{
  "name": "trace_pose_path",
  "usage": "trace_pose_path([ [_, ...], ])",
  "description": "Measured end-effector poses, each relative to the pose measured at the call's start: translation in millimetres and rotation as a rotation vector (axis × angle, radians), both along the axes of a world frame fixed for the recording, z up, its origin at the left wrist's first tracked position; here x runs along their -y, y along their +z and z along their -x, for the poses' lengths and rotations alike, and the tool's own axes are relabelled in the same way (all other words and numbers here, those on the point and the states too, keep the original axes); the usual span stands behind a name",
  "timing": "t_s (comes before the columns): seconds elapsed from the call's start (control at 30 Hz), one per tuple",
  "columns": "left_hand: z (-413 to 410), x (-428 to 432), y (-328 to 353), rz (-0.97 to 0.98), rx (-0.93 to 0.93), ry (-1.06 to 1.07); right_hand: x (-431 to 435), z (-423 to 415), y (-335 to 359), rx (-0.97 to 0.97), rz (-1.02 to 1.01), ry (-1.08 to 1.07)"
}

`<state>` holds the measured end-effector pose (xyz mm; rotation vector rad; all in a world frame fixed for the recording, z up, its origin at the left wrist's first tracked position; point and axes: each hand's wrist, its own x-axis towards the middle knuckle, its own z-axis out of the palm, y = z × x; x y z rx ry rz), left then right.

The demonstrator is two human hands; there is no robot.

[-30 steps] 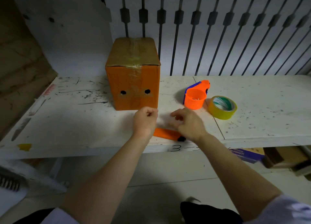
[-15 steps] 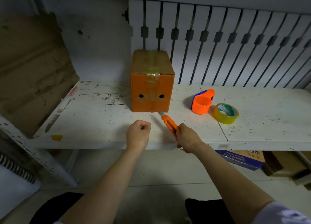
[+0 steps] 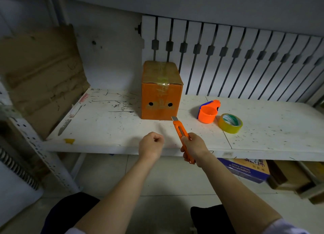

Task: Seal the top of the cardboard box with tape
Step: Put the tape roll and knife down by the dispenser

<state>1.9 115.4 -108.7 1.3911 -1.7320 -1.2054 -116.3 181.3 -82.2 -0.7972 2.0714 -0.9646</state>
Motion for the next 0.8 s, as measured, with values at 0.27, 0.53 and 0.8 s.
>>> trace_pose_path([
  [0.27, 1, -2, 4, -0.003, -0.014, -0.018, 1, 5, -6, -0.100, -0.050, 0.048],
  [0.53, 11, 6, 7, 0.012, -0.009, -0.048, 11, 24, -16, -0.218, -0.113, 0.081],
  [0.8, 32, 44, 3, 0.044, 0.023, -0.095, 65, 69, -18, -0.374, -0.111, -0.025],
])
